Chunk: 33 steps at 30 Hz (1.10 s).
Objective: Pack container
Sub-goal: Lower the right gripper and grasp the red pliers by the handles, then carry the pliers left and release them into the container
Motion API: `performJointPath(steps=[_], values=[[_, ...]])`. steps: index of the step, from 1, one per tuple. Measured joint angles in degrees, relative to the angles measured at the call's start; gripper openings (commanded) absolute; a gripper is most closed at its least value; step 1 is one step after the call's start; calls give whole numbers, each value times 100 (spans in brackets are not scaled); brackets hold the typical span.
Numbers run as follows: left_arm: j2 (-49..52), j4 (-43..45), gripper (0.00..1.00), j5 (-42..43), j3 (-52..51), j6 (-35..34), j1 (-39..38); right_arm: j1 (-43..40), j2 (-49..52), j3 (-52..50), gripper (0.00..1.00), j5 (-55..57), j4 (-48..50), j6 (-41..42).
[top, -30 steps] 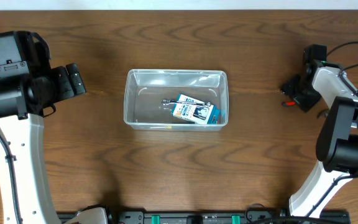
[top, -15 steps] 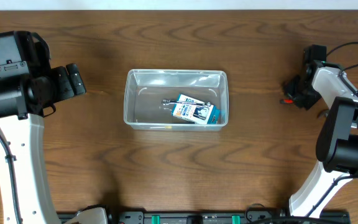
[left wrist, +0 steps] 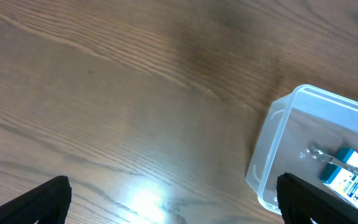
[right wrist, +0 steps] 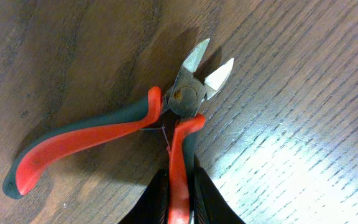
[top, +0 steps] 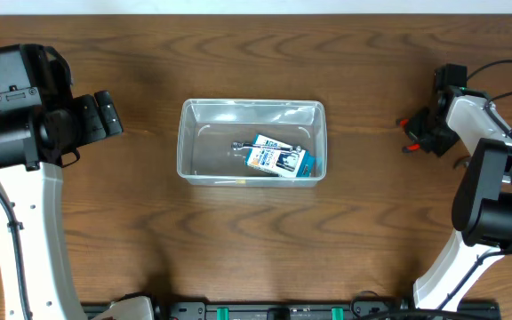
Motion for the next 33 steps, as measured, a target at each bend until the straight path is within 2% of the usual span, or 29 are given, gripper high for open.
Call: performJointPath(steps=[7, 13, 17, 22, 28, 33], values=[[0, 0, 98, 0, 0, 0, 0, 66, -68, 7, 1, -50, -114, -293], [0, 0, 98, 2, 0, 2, 0, 660, -680, 232, 1, -144, -111, -1342], [0, 0, 98, 0, 0, 0, 0, 1394, -1526, 859, 1, -197, 197, -2575], [0, 0, 98, 0, 0, 2, 0, 2588, -2280, 1333, 1, -542, 330, -4610], [0, -44, 98, 0, 0, 2, 0, 3547, -2059, 1202, 1, -1384, 136, -6887], [0, -72, 98, 0, 0, 2, 0, 3941, -1631, 1145, 1, -1766, 52, -8188]])
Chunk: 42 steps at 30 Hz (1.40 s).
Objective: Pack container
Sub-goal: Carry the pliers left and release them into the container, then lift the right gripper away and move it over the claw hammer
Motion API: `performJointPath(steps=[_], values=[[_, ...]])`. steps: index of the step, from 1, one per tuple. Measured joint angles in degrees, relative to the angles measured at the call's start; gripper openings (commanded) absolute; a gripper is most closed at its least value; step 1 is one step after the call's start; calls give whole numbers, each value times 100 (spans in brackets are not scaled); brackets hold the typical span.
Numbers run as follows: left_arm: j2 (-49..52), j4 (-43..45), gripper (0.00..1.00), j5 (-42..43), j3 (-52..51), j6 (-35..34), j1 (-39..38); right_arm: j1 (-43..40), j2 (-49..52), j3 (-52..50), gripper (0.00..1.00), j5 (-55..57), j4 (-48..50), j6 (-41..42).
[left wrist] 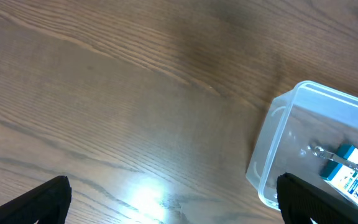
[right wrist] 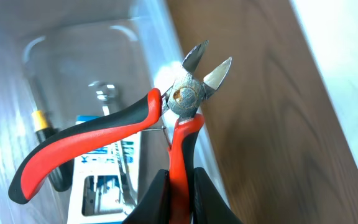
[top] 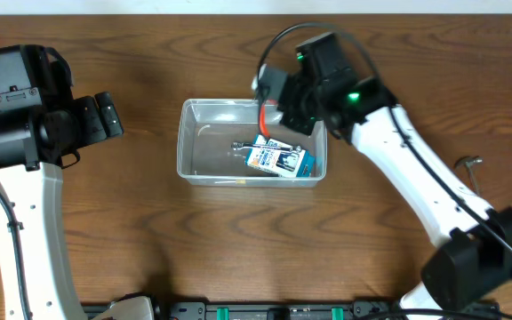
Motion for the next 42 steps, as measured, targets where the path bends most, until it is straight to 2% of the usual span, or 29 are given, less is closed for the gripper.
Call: performJointPath(steps=[5, 13, 15, 16, 18, 22, 29, 32, 33, 36, 42], values=[[0, -11, 98, 0, 0, 0, 0, 83, 505, 0, 1, -186, -63, -553], [0, -9, 98, 0, 0, 0, 0, 83, 1462, -13, 1, -341, -111, -787], [0, -11, 98, 0, 0, 0, 0, 83, 1561, -17, 12, -367, -136, -789], [0, -11, 98, 0, 0, 0, 0, 83, 1602, -17, 21, -378, -157, -791], [0, -11, 98, 0, 0, 0, 0, 83, 1637, -17, 33, -402, -199, -780], [0, -11, 98, 0, 0, 0, 0, 83, 1641, -17, 69, -452, -214, -758], [0, -11, 99, 0, 0, 0, 0, 72, 1379, -15, 76, -273, -374, -219], [0, -11, 98, -2, 0, 0, 0, -2, 761, 52, 97, 369, -481, 535], [0, -11, 98, 0, 0, 0, 0, -31, 656, 81, 98, 455, -498, 699], [0, -11, 98, 0, 0, -2, 0, -446, -214, 280, 99, 1152, -680, 1554], [0, -9, 98, -2, 0, 0, 0, -2269, -1744, 479, 99, 1777, -1620, 2798]])
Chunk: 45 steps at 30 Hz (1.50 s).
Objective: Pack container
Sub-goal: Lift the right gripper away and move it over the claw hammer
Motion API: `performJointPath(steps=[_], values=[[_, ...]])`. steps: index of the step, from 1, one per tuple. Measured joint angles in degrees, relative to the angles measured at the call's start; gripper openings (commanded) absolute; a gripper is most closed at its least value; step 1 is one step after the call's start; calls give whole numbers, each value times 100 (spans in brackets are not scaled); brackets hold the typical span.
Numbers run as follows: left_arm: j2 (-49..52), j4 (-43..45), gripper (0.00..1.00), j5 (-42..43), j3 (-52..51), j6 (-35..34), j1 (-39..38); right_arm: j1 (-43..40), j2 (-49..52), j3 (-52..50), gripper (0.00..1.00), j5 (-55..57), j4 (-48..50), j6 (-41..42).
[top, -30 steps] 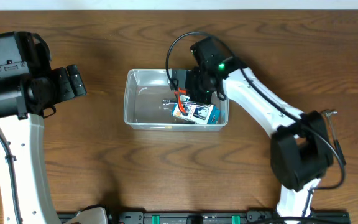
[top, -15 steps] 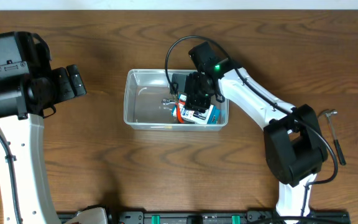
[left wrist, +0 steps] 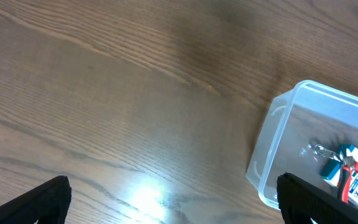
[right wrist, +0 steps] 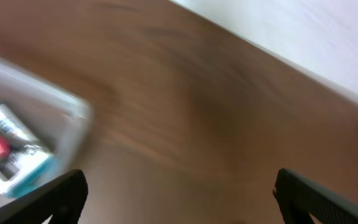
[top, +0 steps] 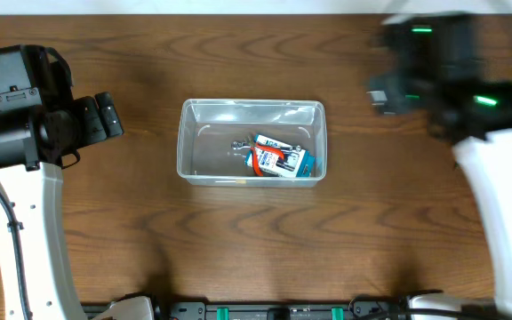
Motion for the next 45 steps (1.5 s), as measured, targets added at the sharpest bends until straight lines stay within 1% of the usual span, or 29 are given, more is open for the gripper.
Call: performJointPath(steps=[3, 5, 9, 11, 14, 17, 22, 25, 30, 32, 35, 37, 40, 44, 45], values=[[0, 48, 98, 0, 0, 0, 0, -931, -367, 0, 99, -103, -518, 476], [0, 70, 98, -13, 0, 0, 0, -1399, -487, 0, 99, -216, -960, 844], [0, 87, 98, -17, 0, 0, 0, -2085, -623, -17, 99, -337, -2072, 1408], [0, 87, 98, -15, 0, -2, 0, -2264, -693, -35, 99, -393, -2559, 1585], [0, 90, 98, -17, 0, 0, 0, -2310, -837, -120, 99, -463, -3147, 1832], [0, 90, 98, -17, 0, -4, 0, -2310, -1126, -433, 99, -518, -3364, 2100], [0, 94, 98, -17, 0, -28, 0, -2310, -2076, -1504, 99, -741, -3213, 2433], [0, 94, 98, -17, 0, -46, 0, -2310, -2944, -2181, 99, -1126, -3047, 2597], [0, 96, 98, -17, 0, -133, 0, -2310, -4017, -2767, 99, -1526, -2769, 2736], [0, 96, 98, -17, 0, -157, 0, -2310, -4205, -2920, 99, -1593, -2583, 2743], [0, 96, 98, -17, 0, -175, 0, -2310, -4260, -3101, 99, -1648, -2149, 2702], [0, 96, 98, -15, 0, -175, 0, -2310, -4183, -3220, 99, -1661, -1722, 2553], [0, 94, 98, -17, 0, -175, 0, -2310, -3982, -3327, 99, -1668, -1335, 2369], [0, 94, 98, -17, 0, -175, 0, -2310, -3340, -3451, 99, -1488, -793, 1926], [0, 96, 98, -17, 0, -175, 0, -2310, -3016, -3458, 99, -1362, -627, 1714]])
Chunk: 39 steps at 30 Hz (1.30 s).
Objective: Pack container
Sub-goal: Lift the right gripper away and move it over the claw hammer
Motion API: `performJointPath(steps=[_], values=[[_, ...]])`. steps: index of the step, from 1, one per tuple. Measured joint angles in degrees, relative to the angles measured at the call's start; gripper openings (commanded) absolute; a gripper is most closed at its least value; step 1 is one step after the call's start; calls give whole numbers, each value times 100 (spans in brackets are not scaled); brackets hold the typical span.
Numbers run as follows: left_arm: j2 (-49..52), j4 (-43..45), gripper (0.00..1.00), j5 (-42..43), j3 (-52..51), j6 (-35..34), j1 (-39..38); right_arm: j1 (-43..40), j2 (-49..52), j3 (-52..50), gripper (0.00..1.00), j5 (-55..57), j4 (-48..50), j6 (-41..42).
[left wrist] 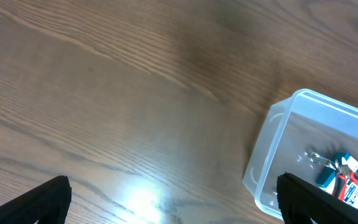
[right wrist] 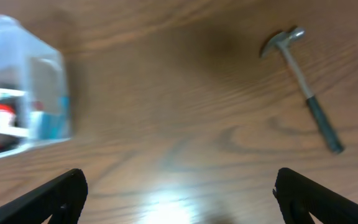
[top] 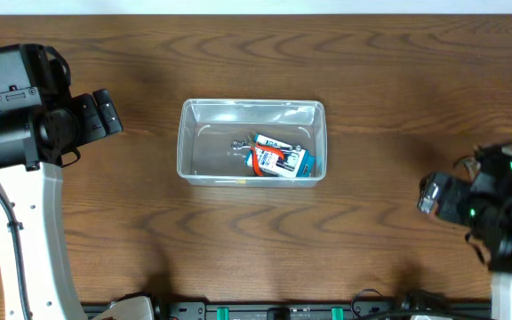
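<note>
The clear plastic container [top: 252, 104] sits mid-table. Inside it lie red-handled cutters [top: 258, 161] on a blue-and-white package [top: 284, 161], with a small metal piece beside them. In the right wrist view the container [right wrist: 42, 62] is at the left edge, blurred. My right gripper [right wrist: 179, 193] is open and empty over bare table at the front right [top: 429, 196]. A small hammer [right wrist: 303, 87] lies on the table ahead of it. My left gripper [left wrist: 173, 199] is open and empty, left of the container [left wrist: 272, 134].
Brown wooden table [top: 149, 240] all around. The left arm's body stands at the far left edge [top: 16, 133]. The right arm occupies the lower right corner [top: 505, 222]. A black rail runs along the front edge.
My right arm has gone from the back right of the table to the front right, and the hammer is now in its view. The left wrist view shifted slightly. The cutters still lie in the container.
My right gripper was shut on the red cutters on the table at the far right. Then it held them over the container's back right corner. Later the cutters lay in the container and the gripper was open and away; now it is open near the hammer.
</note>
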Motion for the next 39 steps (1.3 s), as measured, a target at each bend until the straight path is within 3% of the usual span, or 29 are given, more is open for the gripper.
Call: performJointPath(steps=[6, 15, 25, 39], values=[[0, -7, 98, 0, 0, 0, 0, -181, 1574, -15, 99, 638, 758, -715], [0, -7, 98, 0, 0, 0, 0, -1161, 3488, -39, 99, 807, 1425, -1856], [0, -13, 98, 0, 0, 0, 0, -1416, 4306, 782, 99, 999, 1563, -2981], [0, -35, 98, 0, 0, 0, 0, -1517, 5532, 1204, 97, 1062, 1617, -3283]])
